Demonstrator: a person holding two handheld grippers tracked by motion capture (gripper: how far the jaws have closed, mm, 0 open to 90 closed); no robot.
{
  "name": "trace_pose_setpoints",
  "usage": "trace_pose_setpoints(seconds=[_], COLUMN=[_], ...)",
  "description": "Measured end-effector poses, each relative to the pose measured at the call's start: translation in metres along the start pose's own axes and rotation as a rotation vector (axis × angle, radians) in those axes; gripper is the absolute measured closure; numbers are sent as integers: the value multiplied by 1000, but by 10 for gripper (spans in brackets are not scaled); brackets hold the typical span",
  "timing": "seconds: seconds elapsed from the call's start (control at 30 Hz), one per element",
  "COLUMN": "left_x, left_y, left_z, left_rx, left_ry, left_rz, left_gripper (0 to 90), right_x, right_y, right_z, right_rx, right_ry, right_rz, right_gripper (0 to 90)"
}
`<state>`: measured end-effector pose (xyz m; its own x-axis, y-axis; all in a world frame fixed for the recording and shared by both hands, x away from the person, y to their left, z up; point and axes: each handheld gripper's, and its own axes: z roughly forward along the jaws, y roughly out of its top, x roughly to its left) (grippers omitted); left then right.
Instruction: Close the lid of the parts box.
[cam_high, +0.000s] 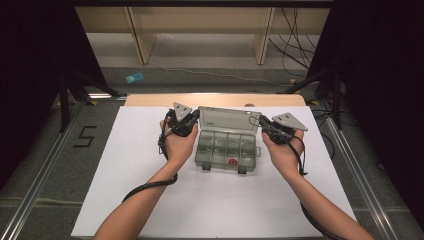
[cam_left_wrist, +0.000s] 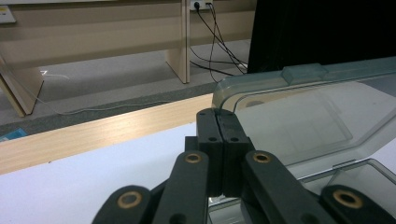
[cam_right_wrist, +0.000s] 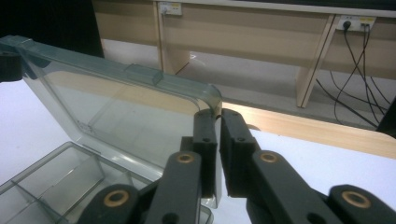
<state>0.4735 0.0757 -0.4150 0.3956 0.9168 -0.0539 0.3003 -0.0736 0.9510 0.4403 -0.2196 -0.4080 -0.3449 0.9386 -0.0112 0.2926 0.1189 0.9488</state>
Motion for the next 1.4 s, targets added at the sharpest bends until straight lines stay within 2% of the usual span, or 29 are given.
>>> trace_pose_setpoints(seconds=[0.07, 0.13, 0.2, 0.27, 0.33, 0.4, 0.47, 0.5, 0.57, 0.63, 0.73, 0.8, 0.83, 0.87, 0.97, 1.07, 1.1, 1.17, 1.37, 1.4], left_x=[0, 0, -1, -1, -1, -1, -1, -2, -2, -1, -2, -1, -1, -1, 0, -1, -1, -1, -1, -1], left_y=[0, 0, 0, 0, -1, -1, -1, -1, -2, -2, -3, -4, -4, -4, -5, -5, -5, -6, -6, -6], left_z=[0, 0, -1, -1, -2, -2, -3, -3, -4, -5, -6, -7, -8, -8, -9, -11, -11, -12, -13, -13], left_rx=[0, -2, -2, 2, 2, 1, 2, 1, 1, 4, 1, 6, 4, 4, 6, 9, 12, 12, 15, 15], left_ry=[1, 0, 0, 1, 2, 0, 3, 3, 2, 0, -3, -7, -10, -12, -17, -20, -20, -21, -22, -22], left_rz=[0, 1, 3, 8, 8, 9, 9, 10, 10, 13, 11, 18, 17, 17, 23, 28, 32, 40, 50, 51], left_gripper=[895, 894, 894, 894, 893, 893, 893, 893, 893, 893, 893, 892, 892, 891, 890, 889, 889, 889, 888, 888], right_x=[-2, -5, -6, -7, -7, -7, -8, -8, -9, -10, -10, -8, -7, -5, -3, -2, -2, -1, -2, -3], right_y=[0, 1, 3, 5, 10, 15, 22, 26, 34, 44, 52, 54, 55, 56, 58, 59, 58, 57, 55, 56], right_z=[-2, -3, -8, -12, -19, -23, -30, -30, -31, -30, -22, -16, -13, -12, -8, -6, -4, -4, -3, -4], right_rx=[10, -17, 17, 1, 36, 14, 34, 13, 9, 17, 45, 73, 84, 87, 107, 150, 146, 177, 154, 172], right_ry=[-4, 18, 35, 57, 76, 96, 107, 118, 123, 126, 153, 148, 153, 161, 168, 168, 164, 179, 147, 152], right_rz=[-4, 11, 29, 36, 50, 53, 59, 74, 84, 101, 88, 55, 52, 75, 51, 51, 48, 50, 40, 44], right_gripper=[788, 690, 632, 557, 535, 504, 486, 486, 504, 568, 679, 741, 775, 814, 891, 900, 900, 900, 900, 900])
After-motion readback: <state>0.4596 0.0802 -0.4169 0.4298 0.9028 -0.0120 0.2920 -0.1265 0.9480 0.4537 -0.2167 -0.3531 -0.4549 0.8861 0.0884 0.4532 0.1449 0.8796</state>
